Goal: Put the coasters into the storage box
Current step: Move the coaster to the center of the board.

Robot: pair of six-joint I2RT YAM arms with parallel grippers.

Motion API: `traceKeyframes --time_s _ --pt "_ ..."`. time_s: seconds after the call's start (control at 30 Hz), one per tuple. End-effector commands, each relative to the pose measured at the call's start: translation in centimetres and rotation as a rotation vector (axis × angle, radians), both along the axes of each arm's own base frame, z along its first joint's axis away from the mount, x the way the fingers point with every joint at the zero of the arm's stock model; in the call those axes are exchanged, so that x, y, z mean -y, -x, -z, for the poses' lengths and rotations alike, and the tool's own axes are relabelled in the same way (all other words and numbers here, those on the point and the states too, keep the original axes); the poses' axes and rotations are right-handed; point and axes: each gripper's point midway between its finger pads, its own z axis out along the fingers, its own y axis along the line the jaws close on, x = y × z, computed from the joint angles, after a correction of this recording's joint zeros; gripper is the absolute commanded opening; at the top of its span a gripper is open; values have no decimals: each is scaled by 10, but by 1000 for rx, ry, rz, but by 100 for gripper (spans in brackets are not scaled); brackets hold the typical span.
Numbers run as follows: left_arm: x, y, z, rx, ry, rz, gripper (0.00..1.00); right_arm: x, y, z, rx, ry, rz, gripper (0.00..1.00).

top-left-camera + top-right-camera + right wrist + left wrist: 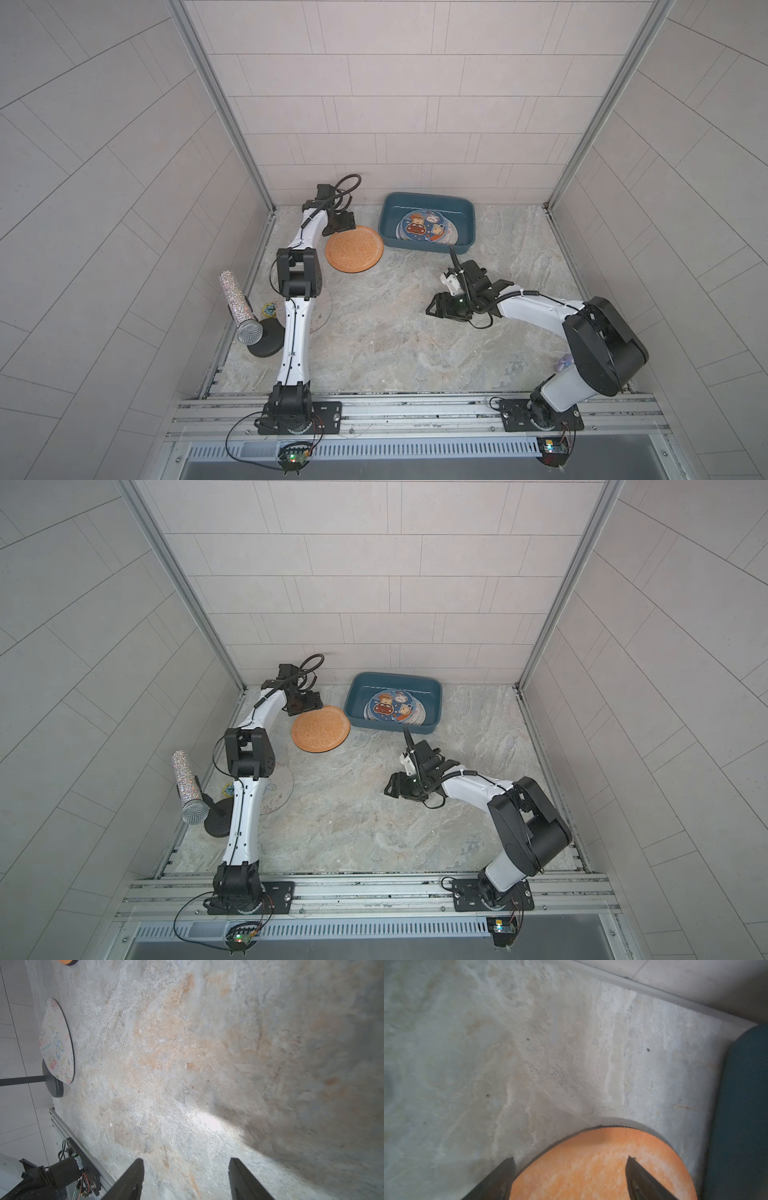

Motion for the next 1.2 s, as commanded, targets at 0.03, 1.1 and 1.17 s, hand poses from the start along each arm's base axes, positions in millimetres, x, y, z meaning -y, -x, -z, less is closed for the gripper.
traceKeyframes --time_s 0.03,1.1,1.17 --pt "24 43 19 -164 -34 120 88 2 3 -11 21 1 5 68" --pt "46 89 -79 25 -18 157 97 5 7 -29 66 -12 -7 68" --pt "51 80 -71 31 4 163 97 6 6 -30 68 -12 -3 68"
